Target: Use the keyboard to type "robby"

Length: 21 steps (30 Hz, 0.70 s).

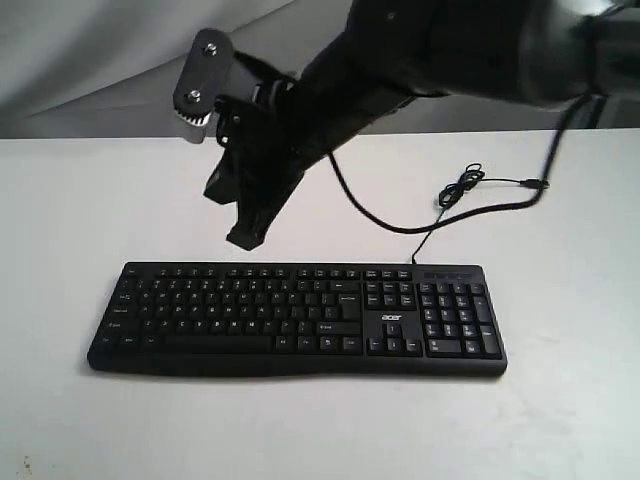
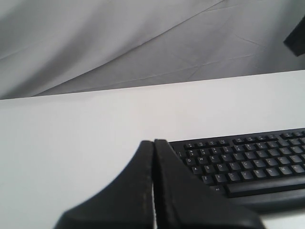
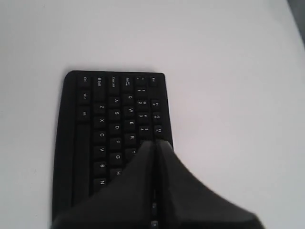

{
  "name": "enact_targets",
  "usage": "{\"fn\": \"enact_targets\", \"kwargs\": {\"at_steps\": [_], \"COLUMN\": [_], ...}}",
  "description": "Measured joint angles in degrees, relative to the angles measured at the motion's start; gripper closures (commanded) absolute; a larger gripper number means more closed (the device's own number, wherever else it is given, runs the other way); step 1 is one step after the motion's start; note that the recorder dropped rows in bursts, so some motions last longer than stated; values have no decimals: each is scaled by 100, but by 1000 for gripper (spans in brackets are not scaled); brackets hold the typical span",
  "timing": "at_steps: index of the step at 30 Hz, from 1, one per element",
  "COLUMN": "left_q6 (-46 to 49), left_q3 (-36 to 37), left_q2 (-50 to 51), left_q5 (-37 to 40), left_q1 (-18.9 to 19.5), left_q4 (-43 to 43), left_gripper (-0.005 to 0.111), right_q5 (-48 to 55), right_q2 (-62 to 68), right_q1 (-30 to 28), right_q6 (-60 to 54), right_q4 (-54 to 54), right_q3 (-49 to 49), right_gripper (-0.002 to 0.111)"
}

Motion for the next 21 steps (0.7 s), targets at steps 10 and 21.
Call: {"fn": "enact_targets", "kwargs": {"at_steps": [10, 21], "left_q6": [0, 0], "left_q3": [0, 0], "left_q2": [0, 0], "left_q5": [0, 0], "left_q1": [0, 0], "left_q4": [0, 0], "left_gripper": [107, 107], "right_q5": [-1671, -2091], "right_q2": [-3147, -5602], "right_q1": [0, 0], "right_q6": [151, 238], "right_q4": [374, 756], "right_q3": [2474, 2906], "right_gripper": [108, 108]}}
